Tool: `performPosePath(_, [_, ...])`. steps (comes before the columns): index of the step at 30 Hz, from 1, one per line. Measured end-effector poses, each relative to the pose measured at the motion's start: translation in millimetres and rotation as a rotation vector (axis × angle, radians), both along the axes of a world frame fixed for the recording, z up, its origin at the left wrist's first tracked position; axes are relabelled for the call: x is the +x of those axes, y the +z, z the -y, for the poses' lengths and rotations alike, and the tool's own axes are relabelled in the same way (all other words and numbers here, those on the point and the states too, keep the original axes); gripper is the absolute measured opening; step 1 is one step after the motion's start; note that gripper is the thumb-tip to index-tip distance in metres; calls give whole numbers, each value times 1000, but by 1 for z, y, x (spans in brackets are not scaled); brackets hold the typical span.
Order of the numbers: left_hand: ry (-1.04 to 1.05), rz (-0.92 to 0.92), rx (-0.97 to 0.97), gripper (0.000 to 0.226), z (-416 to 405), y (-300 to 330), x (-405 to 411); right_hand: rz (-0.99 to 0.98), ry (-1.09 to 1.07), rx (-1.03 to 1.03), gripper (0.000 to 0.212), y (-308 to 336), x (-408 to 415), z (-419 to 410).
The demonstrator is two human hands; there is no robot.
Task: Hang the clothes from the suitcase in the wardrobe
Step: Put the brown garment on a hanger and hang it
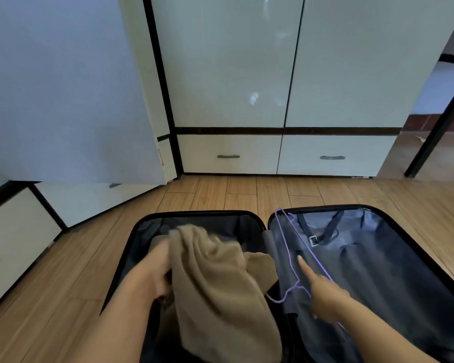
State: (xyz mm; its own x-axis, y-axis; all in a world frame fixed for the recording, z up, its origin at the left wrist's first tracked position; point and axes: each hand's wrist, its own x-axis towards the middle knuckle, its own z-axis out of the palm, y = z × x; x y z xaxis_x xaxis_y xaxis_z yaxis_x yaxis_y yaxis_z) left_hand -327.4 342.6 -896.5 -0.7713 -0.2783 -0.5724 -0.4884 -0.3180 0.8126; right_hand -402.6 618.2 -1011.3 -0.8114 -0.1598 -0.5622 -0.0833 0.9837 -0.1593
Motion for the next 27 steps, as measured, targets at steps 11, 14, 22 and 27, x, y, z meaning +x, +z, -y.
performPosePath(11, [-397, 401, -1055, 70, 30, -94, 7, -556, -358, -376, 26, 9, -6, -2])
performPosePath(14, [53, 411, -476, 120, 37, -114, 1, -713, -587, -630, 37, 49, -16, 5])
performPosePath(22, [155, 203, -125, 31, -5, -101, -14, -591, -551, -906, 43, 85, -23, 52])
performPosePath(27, [33, -250, -204, 30, -14, 4, -32, -489, -503, -1015, 35, 117, -24, 75])
